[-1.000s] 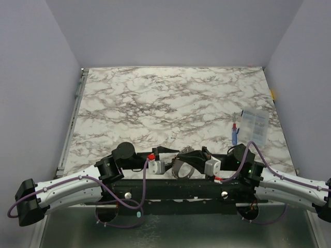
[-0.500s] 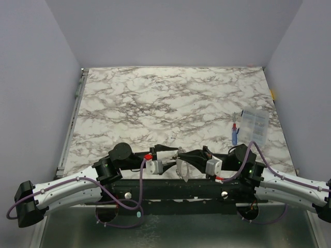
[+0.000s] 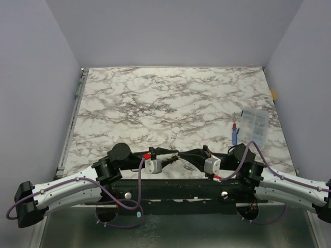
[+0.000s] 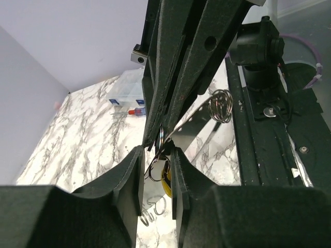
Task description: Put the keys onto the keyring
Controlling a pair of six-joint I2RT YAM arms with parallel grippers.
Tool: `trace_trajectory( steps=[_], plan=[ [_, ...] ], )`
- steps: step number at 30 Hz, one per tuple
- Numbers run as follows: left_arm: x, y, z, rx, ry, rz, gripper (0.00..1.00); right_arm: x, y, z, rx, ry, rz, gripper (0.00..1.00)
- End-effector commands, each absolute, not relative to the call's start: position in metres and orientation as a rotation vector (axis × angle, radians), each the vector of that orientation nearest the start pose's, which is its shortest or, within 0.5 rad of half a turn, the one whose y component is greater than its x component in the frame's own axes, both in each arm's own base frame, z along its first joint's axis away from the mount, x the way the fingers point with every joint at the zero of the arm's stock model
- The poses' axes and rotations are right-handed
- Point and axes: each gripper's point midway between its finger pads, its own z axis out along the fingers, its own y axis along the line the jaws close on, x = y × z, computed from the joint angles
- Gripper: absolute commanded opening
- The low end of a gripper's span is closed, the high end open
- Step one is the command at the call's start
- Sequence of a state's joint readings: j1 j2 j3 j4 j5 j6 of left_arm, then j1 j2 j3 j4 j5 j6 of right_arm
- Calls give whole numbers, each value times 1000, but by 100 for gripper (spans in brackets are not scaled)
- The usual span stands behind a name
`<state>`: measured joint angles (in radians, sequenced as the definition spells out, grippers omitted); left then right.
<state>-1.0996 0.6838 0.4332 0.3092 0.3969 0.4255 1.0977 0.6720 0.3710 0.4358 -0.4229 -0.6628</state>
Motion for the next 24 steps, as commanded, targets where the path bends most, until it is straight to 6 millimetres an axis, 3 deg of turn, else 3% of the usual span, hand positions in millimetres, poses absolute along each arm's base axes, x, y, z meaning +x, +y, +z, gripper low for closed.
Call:
trace_trajectory(
  steps=[1, 6, 13, 24],
  plan=[
    [96, -302, 268, 1264, 853, -835, 24, 100, 299, 269, -1322, 639, 651, 1],
    [96, -304, 264, 1271, 866, -841, 21, 100, 299, 267, -1327, 645, 644, 1],
    [97, -304, 261, 1274, 870, -834, 48, 99, 299, 270, -1323, 639, 650, 1],
    [101, -299, 267, 1243, 874, -810, 45, 103, 299, 268, -1326, 647, 626, 1]
  ],
)
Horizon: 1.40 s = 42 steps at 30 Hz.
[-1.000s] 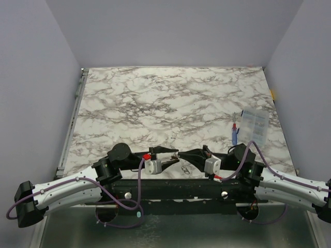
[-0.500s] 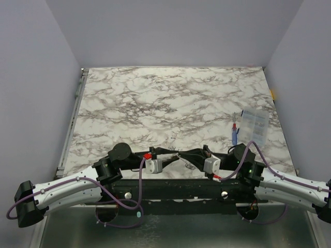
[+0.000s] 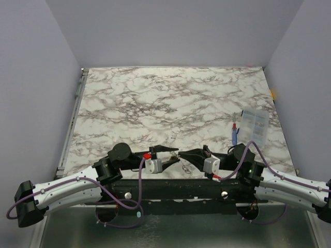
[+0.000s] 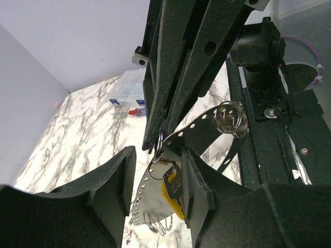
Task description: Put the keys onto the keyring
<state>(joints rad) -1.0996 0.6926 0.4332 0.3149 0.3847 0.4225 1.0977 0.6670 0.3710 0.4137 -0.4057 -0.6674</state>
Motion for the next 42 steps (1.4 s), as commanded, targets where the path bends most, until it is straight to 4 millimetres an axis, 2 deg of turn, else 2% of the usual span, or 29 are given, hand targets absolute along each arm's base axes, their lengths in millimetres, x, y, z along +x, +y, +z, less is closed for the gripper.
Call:
trace_trajectory(
  steps=[1, 7, 11, 14, 19, 26, 37, 42],
  plan=[
    [101, -298, 268, 1239, 870, -806, 45, 105, 299, 268, -1324, 652, 616, 1],
    [103, -293, 271, 1224, 872, -786, 55, 122, 296, 269, -1286, 705, 542, 1],
    [114, -289, 274, 1190, 902, -732, 56, 129, 294, 269, -1270, 727, 507, 1],
    [123, -287, 271, 1172, 933, -694, 49, 130, 293, 268, -1268, 729, 500, 1],
    [123, -293, 263, 1206, 955, -706, 41, 125, 294, 268, -1284, 713, 520, 0],
    [122, -298, 257, 1226, 971, -720, 38, 118, 296, 269, -1299, 690, 553, 1],
    [127, -296, 259, 1204, 985, -699, 20, 100, 295, 270, -1330, 641, 629, 1],
    [131, -296, 257, 1195, 1005, -689, 19, 93, 291, 275, -1328, 614, 645, 1]
  ],
)
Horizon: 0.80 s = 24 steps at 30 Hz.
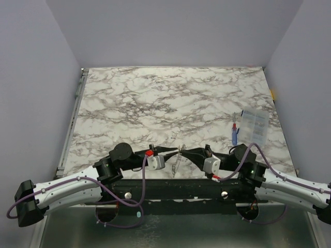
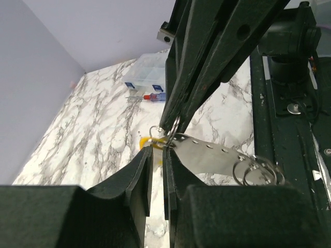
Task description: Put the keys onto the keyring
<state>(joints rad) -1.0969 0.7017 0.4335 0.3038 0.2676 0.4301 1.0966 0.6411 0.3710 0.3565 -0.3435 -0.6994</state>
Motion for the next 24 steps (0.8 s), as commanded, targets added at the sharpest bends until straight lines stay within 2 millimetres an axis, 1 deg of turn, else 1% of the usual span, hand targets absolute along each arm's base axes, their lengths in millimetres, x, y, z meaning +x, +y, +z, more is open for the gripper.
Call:
trace_trajectory(
  steps=[1, 4, 6, 13, 17, 24],
  plan=[
    [131, -296, 256, 1196, 1007, -689, 21, 93, 290, 275, -1323, 612, 646, 1],
    [129, -298, 255, 1205, 1005, -703, 33, 91, 290, 274, -1326, 612, 658, 1],
    [126, -299, 255, 1214, 995, -716, 36, 91, 292, 272, -1337, 615, 664, 1],
    [112, -303, 256, 1257, 944, -784, 39, 97, 297, 266, -1349, 633, 642, 1],
    [103, -304, 256, 1284, 913, -815, 40, 103, 296, 268, -1329, 649, 616, 1],
    [104, -299, 262, 1265, 897, -796, 41, 110, 292, 269, -1306, 670, 578, 0]
  ],
)
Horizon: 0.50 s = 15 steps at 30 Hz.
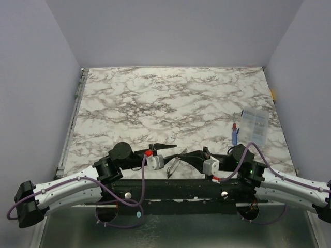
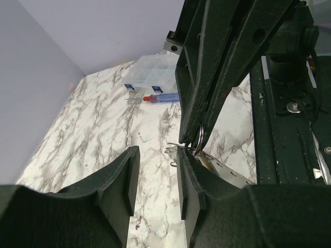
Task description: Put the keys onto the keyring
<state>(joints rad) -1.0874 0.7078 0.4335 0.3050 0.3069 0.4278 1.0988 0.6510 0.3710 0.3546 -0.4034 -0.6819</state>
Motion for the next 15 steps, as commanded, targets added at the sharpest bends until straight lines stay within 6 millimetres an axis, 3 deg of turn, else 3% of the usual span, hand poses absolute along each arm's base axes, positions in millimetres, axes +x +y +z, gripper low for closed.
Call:
trace_trajectory(
  steps=[1, 15],
  plan=[
    [104, -299, 262, 1264, 898, -794, 41, 110, 291, 269, -1303, 671, 577, 0],
    [98, -306, 254, 1309, 906, -843, 38, 101, 295, 277, -1285, 628, 640, 1]
  ],
)
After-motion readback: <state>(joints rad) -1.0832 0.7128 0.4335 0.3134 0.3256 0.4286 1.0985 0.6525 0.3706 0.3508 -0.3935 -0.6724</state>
